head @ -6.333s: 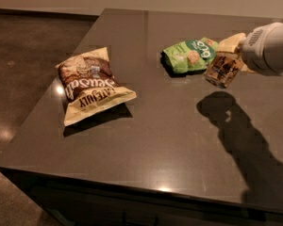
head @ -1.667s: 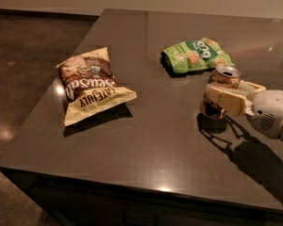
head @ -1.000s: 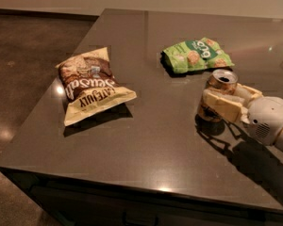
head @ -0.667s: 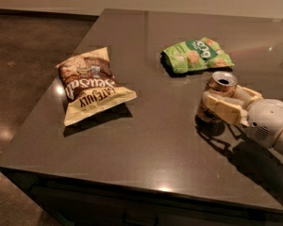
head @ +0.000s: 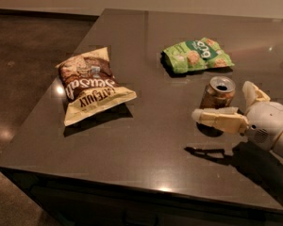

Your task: Place orange can upright

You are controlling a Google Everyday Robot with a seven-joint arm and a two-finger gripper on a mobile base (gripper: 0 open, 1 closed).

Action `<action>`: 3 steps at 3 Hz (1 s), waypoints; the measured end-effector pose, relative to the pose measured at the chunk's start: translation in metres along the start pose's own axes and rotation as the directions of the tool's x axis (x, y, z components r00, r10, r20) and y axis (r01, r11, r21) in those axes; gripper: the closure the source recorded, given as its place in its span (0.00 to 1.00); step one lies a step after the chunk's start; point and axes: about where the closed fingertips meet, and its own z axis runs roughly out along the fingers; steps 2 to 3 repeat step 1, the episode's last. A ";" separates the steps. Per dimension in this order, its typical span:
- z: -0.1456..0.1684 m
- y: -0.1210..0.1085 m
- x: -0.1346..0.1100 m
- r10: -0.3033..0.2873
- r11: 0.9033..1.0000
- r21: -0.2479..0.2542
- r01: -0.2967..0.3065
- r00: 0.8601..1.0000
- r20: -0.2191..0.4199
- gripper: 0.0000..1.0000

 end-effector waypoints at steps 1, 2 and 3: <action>0.000 0.000 0.000 0.000 1.000 0.000 0.000 1.000 0.000 0.00; 0.000 0.000 0.000 0.000 1.000 0.000 0.000 1.000 0.000 0.00; 0.000 0.000 0.000 0.000 1.000 0.000 0.000 1.000 0.000 0.00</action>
Offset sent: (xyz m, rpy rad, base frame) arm 0.0000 0.0000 0.0000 0.0000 0.0000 0.0000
